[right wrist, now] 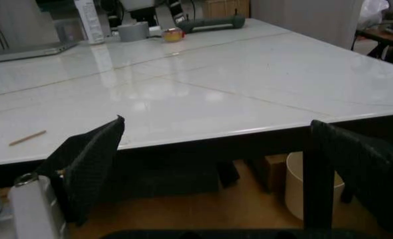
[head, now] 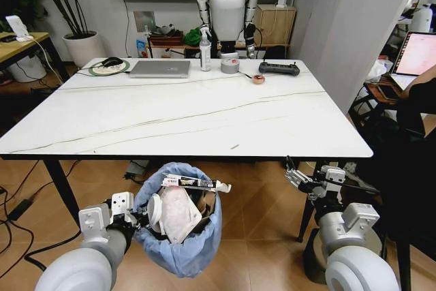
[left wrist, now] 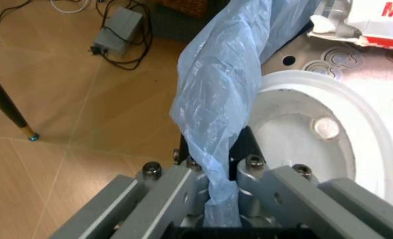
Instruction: Pick up the trash bin and place the trash from the table into it.
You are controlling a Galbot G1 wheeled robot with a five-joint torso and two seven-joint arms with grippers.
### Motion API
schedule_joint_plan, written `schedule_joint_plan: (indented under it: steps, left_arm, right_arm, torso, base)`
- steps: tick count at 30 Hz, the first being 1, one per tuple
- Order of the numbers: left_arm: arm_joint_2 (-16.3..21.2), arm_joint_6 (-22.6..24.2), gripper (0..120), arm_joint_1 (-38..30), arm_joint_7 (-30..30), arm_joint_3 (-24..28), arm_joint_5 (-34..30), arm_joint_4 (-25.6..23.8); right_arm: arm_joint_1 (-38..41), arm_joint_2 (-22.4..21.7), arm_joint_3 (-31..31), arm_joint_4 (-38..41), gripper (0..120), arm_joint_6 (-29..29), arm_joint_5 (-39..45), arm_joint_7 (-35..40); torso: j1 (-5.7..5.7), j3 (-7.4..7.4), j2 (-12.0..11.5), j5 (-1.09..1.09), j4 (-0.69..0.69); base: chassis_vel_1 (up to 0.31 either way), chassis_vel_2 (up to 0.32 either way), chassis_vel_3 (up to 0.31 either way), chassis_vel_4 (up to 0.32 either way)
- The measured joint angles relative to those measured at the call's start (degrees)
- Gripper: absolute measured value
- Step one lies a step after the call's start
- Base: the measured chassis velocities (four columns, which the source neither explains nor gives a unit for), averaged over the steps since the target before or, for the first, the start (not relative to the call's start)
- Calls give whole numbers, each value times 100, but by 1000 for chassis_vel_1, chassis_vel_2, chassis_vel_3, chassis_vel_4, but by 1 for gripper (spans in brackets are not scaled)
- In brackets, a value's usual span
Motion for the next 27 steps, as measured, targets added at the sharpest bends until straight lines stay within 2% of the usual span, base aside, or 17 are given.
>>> schedule_joint_plan:
  steps: [27]
  left_arm:
    - [0, 0, 0, -71, -10, 21, -108, 13]
  right_arm:
    - [-222, -46, -19, 71, 100, 161, -214, -275]
  torso:
    - [-286, -401, -686, 1, 0]
  base:
    - [0, 0, 0, 0]
